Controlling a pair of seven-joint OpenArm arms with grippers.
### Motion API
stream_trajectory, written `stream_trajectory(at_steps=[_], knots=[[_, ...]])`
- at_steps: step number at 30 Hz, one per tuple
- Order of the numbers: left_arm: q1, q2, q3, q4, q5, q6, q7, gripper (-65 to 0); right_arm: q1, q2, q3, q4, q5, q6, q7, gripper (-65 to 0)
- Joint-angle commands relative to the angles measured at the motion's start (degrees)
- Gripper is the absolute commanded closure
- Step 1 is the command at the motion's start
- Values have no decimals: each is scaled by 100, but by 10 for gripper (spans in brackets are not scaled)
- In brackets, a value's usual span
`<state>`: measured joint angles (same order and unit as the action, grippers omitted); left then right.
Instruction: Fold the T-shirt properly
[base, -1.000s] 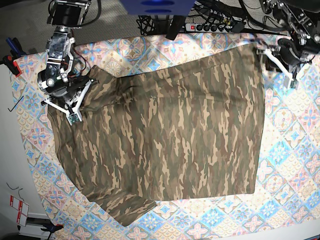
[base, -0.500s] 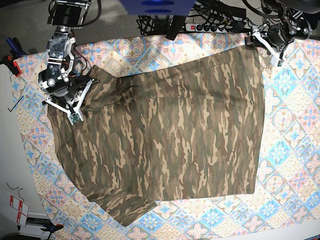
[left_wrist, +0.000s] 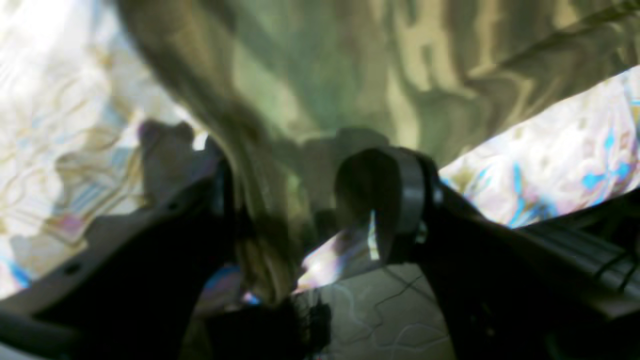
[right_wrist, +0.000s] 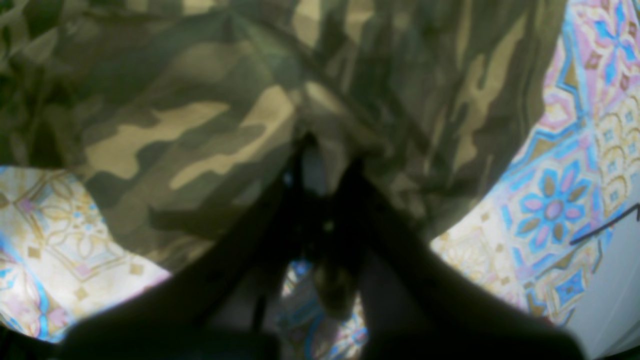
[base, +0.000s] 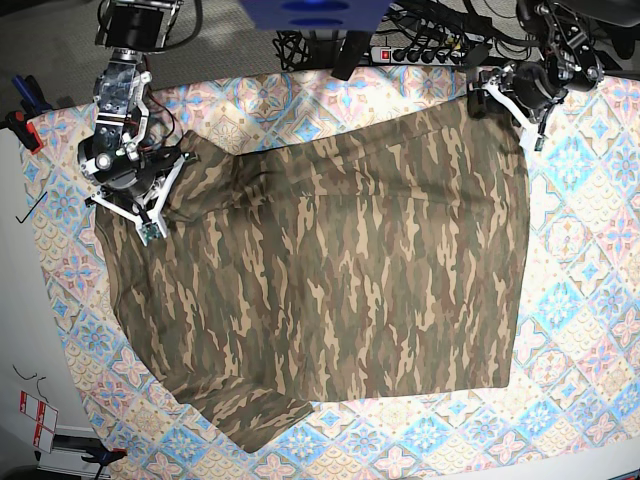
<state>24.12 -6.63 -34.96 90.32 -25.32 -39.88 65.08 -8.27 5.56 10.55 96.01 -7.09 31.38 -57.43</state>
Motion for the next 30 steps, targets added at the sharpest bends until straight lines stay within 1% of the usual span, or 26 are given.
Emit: stream_trajectory(at_steps=[1, 2, 3, 5, 7, 8, 14, 15, 18, 20, 30], knots=[[36, -18, 72, 27, 22, -12, 99, -327, 23, 46, 14, 127, 19, -12, 68, -2], [28, -18, 142, 27, 22, -12, 99, -305, 23, 46, 14, 136, 19, -12, 77, -2], [-8, -27, 213, 27, 22, -12, 99, -268, 14, 46, 14, 136, 19, -12, 77, -2], [-113, -36, 336, 27, 22, -12, 125, -164, 14, 46, 14, 136, 19, -12, 77, -2], [-122, -27, 388, 27, 31, -12, 134, -80, 14, 46, 14, 136, 19, -12, 77, -2], [-131, -27, 397, 27, 31, -12, 134, -68, 14, 46, 14, 136, 19, -12, 77, -2], [-122, -27, 265, 27, 13, -12, 134, -72, 14, 46, 22, 136, 19, -12, 77, -1], [-113, -27, 151, 27, 13, -12, 151, -72, 14, 46, 22, 136, 19, -12, 77, -1], [-113, -27, -359, 45, -39, -12, 450, -72, 14, 46, 31, 136, 19, -12, 95, -1], [-122, -53, -605, 62, -57, -12, 521, -72, 23, 46, 40, 136, 19, -12, 95, -1], [-166, -36, -649, 194, -66, -12, 556, -72, 32, 46, 22, 136, 19, -12, 95, -1]])
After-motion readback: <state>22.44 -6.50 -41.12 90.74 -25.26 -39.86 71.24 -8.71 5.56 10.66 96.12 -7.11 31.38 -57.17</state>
